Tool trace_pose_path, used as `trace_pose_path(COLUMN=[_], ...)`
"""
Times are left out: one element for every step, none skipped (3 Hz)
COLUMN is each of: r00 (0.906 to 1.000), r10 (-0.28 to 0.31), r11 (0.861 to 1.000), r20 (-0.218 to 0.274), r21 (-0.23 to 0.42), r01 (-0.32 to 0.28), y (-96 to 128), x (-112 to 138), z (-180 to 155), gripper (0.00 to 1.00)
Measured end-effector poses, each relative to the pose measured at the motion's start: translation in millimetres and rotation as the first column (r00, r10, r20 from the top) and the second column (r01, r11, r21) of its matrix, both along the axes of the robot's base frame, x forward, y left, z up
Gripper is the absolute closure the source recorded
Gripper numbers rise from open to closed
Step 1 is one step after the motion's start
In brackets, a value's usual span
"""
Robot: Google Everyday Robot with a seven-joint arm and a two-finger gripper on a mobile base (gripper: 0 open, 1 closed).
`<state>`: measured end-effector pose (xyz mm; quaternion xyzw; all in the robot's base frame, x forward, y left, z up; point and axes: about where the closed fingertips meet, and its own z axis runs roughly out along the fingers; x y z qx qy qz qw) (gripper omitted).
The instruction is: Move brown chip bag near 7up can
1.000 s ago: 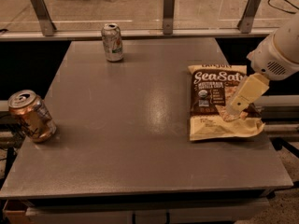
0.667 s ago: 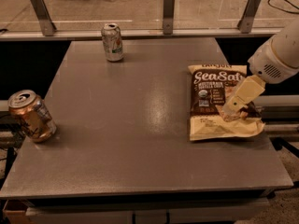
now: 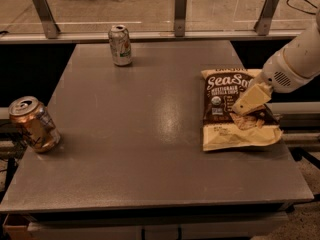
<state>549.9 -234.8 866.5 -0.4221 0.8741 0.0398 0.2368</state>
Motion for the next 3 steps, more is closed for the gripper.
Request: trace_pose_path(r00=[0.9999, 0.9983, 0.9932], r10=[-0.012, 0.007, 0.03], r11=[1.0, 0.999, 0.998], r20=[0.001, 0.058, 0.112], r21=[0.022, 0.041, 0.052], r01=[0.012, -0.009, -0.036], y=[4.9, 12.6, 19.9], x=[2.1, 3.2, 2.3], z=[1.7, 25.6, 47.1], gripper=[0.64, 0.87, 1.0])
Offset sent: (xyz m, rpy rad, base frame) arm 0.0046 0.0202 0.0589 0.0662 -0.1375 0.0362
